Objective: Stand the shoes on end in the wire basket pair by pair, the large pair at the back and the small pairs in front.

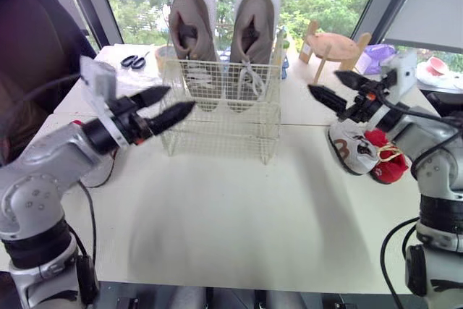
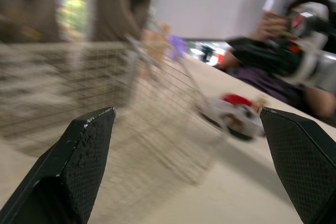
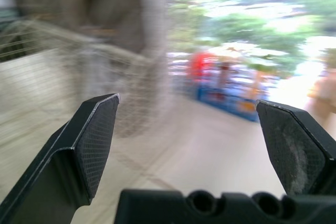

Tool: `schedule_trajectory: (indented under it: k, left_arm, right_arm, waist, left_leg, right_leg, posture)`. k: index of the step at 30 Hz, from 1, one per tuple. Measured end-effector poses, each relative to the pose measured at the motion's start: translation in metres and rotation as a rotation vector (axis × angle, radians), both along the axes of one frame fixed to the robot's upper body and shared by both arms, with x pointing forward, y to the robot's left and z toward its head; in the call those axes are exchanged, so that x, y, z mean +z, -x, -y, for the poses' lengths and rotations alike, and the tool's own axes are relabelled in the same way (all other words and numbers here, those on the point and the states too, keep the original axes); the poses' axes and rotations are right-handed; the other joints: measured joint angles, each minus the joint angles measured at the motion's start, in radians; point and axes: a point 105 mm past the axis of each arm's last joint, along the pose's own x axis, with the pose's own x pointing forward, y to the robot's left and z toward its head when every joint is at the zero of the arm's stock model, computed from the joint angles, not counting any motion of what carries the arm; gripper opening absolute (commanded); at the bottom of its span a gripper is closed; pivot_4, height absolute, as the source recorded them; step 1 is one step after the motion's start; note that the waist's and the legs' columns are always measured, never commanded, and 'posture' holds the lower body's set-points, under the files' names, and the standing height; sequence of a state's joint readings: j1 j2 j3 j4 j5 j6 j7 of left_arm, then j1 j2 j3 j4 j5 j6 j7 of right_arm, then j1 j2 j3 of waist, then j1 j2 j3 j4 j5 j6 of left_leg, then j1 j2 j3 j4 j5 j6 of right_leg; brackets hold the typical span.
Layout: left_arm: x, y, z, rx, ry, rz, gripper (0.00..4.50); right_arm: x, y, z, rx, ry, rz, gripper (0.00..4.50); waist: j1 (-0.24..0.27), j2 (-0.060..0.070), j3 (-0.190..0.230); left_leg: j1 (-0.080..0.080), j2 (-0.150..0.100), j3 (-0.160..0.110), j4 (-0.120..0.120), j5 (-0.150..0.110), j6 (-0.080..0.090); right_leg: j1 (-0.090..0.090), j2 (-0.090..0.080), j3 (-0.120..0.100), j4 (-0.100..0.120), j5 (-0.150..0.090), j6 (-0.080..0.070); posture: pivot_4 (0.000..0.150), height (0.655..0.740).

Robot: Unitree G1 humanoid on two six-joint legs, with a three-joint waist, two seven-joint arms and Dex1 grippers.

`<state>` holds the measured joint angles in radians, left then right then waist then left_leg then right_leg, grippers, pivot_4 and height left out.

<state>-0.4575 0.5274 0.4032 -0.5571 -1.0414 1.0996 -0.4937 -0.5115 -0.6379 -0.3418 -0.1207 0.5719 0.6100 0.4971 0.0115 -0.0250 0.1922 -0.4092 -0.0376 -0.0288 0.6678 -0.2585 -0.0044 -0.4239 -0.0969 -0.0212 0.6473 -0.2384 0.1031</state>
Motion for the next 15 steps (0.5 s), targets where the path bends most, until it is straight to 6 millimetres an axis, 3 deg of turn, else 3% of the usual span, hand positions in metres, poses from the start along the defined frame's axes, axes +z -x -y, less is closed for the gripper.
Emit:
schedule_trajectory:
  k: [3,5,7,12,15]
  left_arm:
    - [-0.015,0.008,0.014,-0.056,0.008,-0.045,4.49]
    - [-0.040,0.016,0.029,-0.114,0.002,-0.126,4.49]
    - [-0.052,0.021,0.042,-0.153,-0.008,-0.158,4.49]
    - [-0.049,0.020,0.051,-0.161,0.006,-0.115,4.49]
    - [-0.050,0.015,0.051,-0.142,0.006,-0.108,4.49]
  right_arm:
    - [-0.025,0.009,0.015,-0.119,0.036,-0.011,4.50]
    - [-0.074,0.022,0.033,-0.242,0.089,-0.117,4.50]
    - [-0.102,0.032,0.041,-0.298,0.084,-0.187,4.50]
    - [-0.101,0.031,0.051,-0.375,0.094,-0.159,4.50]
    - [-0.111,0.023,0.060,-0.422,0.080,-0.182,4.50]
  waist:
    - [0.002,0.001,-0.002]
    - [0.002,0.002,-0.002]
    - [-0.002,0.003,-0.002]
    - [-0.016,0.008,-0.005]
    - [-0.021,0.008,-0.005]
  left_leg:
    - [0.001,0.000,0.000,-0.002,0.000,0.000]
    - [0.002,0.000,0.002,-0.002,0.000,0.000]
    - [0.003,0.000,0.005,-0.001,0.000,0.001]
    - [0.010,0.002,0.009,-0.002,0.000,0.001]
    - [0.019,0.003,0.009,-0.003,-0.001,0.004]
  right_leg:
    - [0.001,0.000,0.001,0.000,0.000,0.000]
    - [0.001,0.001,0.004,0.000,0.000,0.000]
    - [0.000,0.002,0.008,0.000,0.000,0.000]
    - [0.005,0.006,0.013,0.000,-0.001,-0.001]
    - [0.015,0.006,0.013,-0.002,-0.002,-0.004]
  posture:
    - [0.150,0.7400]
    - [0.150,0.7400]
    - [0.150,0.7400]
    - [0.150,0.7400]
    - [0.150,0.7400]
